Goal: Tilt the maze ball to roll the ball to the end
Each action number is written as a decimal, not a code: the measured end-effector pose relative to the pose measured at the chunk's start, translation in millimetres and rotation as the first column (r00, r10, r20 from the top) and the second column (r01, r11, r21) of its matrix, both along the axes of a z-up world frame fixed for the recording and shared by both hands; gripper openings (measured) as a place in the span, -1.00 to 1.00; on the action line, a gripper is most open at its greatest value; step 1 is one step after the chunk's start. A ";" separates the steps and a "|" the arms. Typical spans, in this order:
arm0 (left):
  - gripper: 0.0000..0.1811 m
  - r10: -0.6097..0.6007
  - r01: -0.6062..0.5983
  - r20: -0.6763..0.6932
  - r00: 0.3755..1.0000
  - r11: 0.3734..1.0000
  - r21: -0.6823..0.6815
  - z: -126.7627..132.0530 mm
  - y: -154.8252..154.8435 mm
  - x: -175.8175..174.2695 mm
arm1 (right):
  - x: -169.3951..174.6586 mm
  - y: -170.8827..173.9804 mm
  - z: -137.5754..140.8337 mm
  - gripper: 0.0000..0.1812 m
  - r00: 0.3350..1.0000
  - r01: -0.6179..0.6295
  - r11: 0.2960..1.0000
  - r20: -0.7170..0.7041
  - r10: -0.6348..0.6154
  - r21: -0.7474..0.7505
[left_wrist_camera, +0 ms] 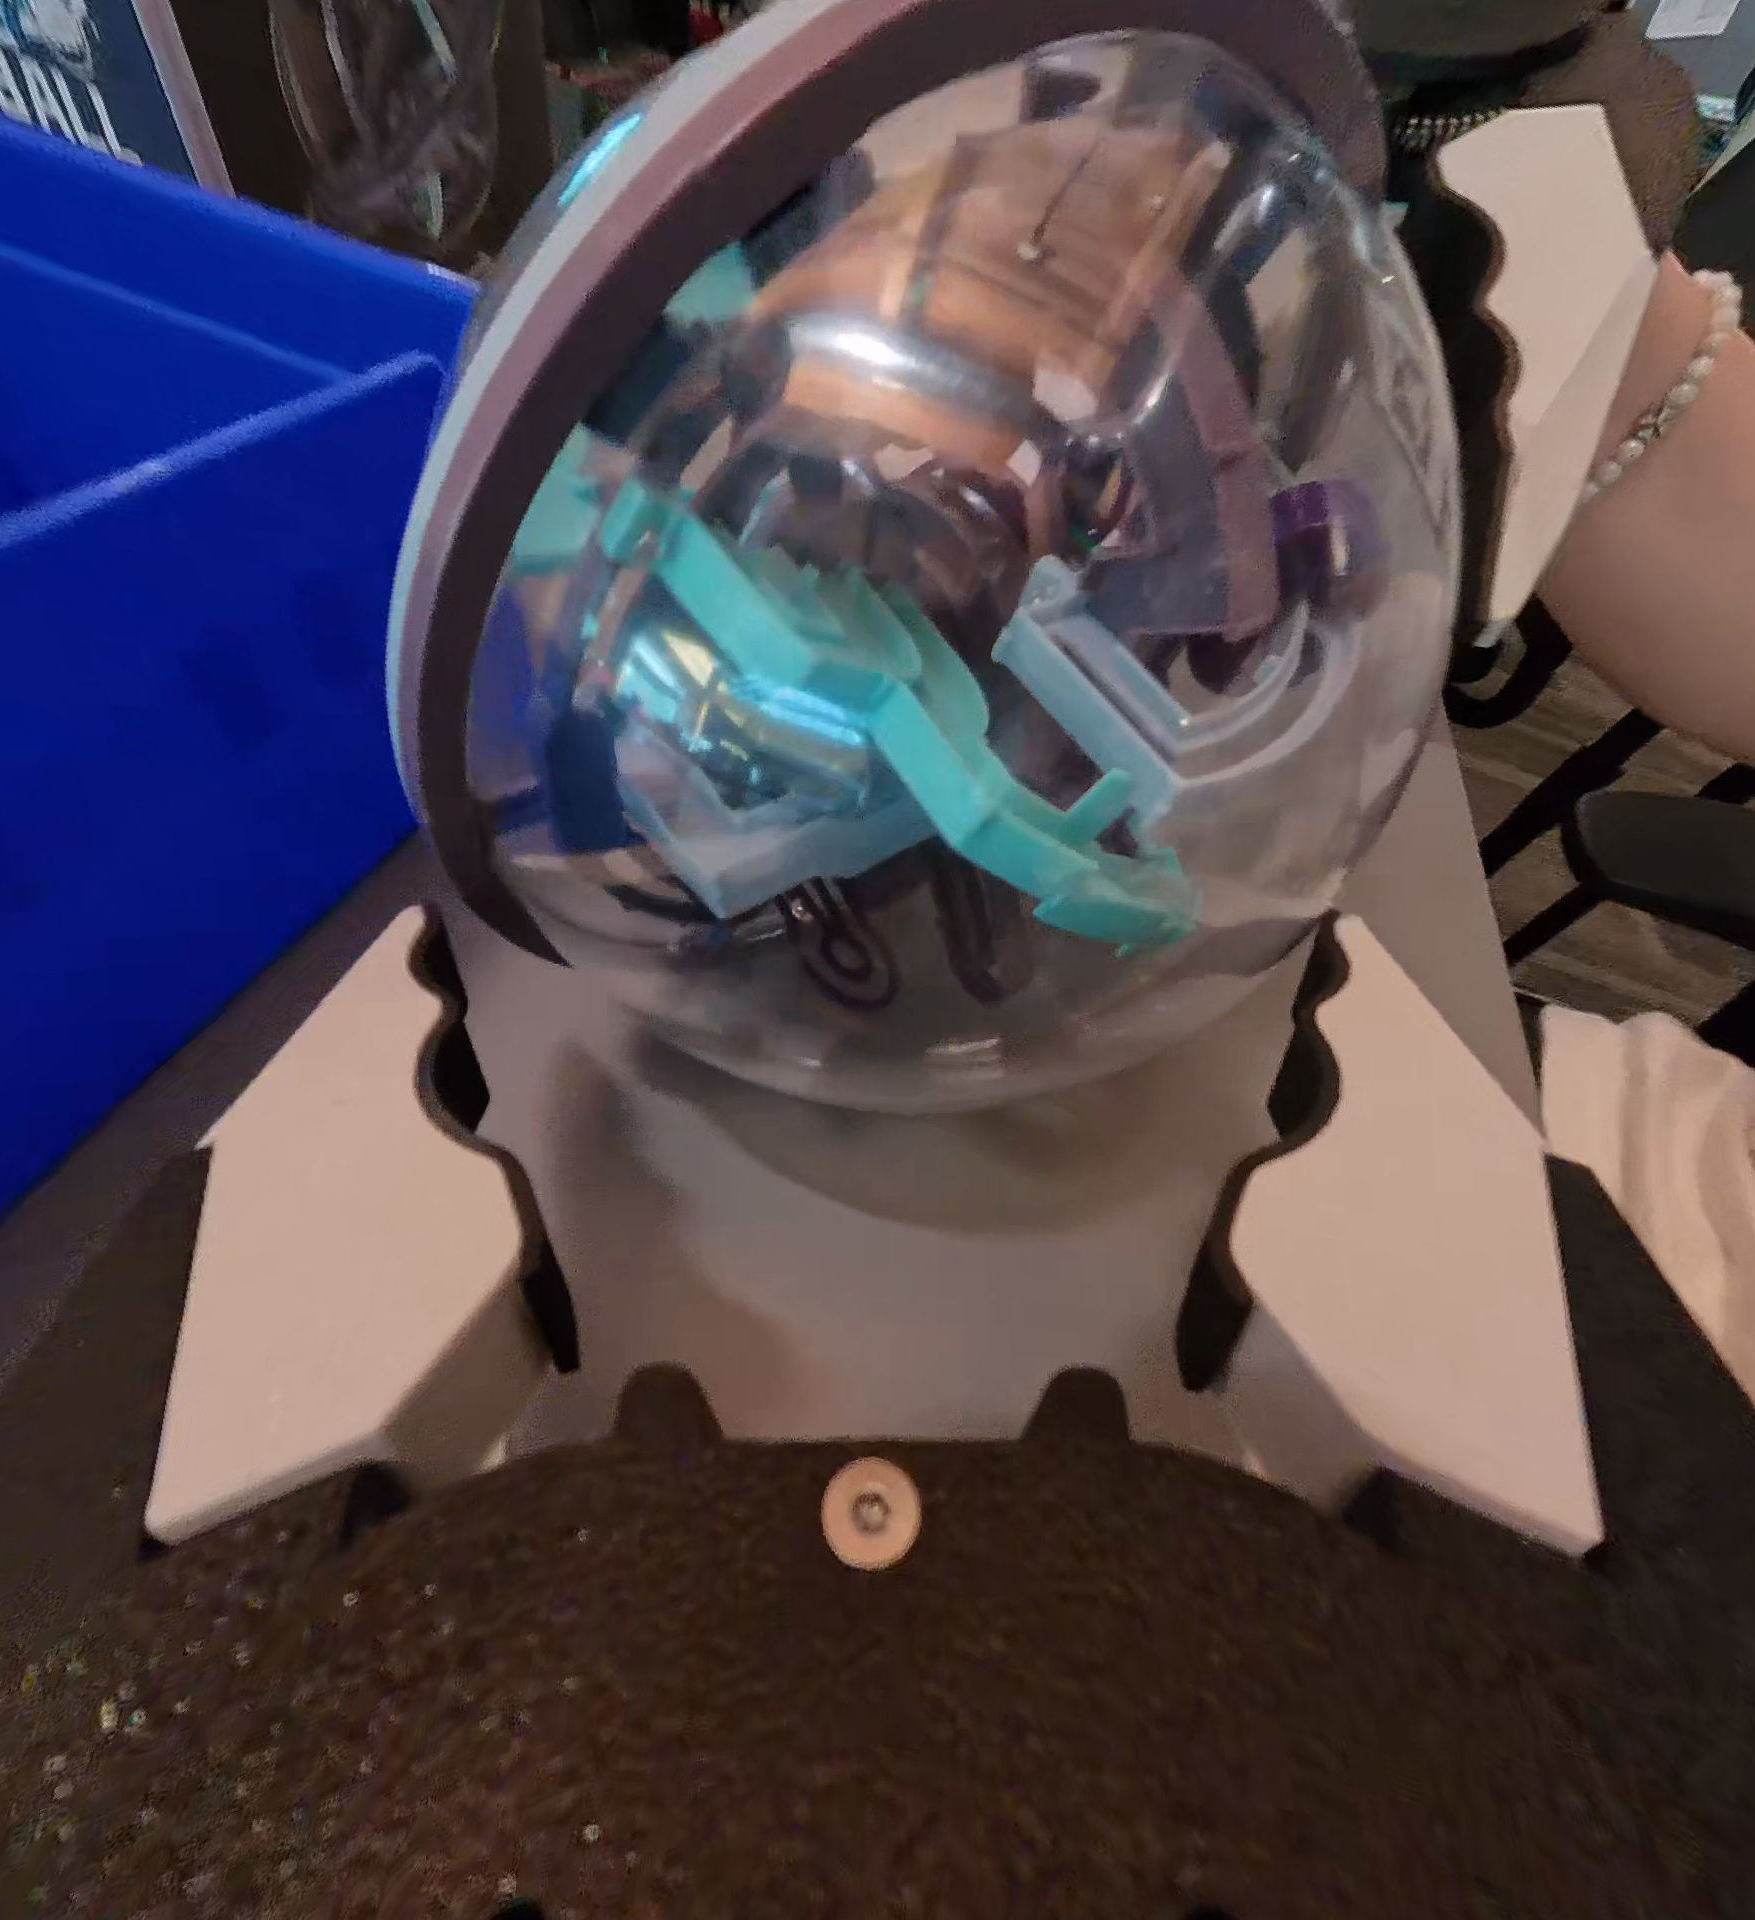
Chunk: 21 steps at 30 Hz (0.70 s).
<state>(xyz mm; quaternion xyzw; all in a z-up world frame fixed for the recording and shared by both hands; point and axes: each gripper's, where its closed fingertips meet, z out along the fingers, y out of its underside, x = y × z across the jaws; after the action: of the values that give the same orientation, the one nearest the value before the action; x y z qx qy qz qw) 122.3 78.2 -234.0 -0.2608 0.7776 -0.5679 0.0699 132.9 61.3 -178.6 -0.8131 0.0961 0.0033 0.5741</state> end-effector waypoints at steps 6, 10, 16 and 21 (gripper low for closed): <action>0.71 -0.047 0.046 -0.056 0.997 0.998 -0.034 0.0 -15.1 -1.3 | -0.9 -15.2 -3.2 0.58 0.999 0.042 0.998 -0.035 -0.041 0.038; 0.71 -0.102 0.101 -0.055 0.993 0.994 -0.030 -0.6 -27.5 -4.8 | -5.2 -27.2 -6.4 0.58 0.998 0.059 0.997 -0.023 -0.058 0.056; 0.71 -0.102 0.102 -0.004 0.995 0.994 -0.031 3.5 -33.7 -2.0 | -6.3 -36.0 -8.5 0.58 0.997 0.078 0.994 -0.031 -0.075 0.081; 0.71 -0.090 0.093 0.056 0.994 0.994 -0.053 10.9 -37.9 1.6 | -4.3 -41.4 -11.6 0.58 0.995 0.080 0.987 -0.064 -0.071 0.138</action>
<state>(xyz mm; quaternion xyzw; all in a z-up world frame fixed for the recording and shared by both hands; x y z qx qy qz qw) 123.9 40.3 -223.1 -0.2113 0.7705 -0.5987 0.0574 128.7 19.9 -190.2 -0.7659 0.1433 0.0124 0.6266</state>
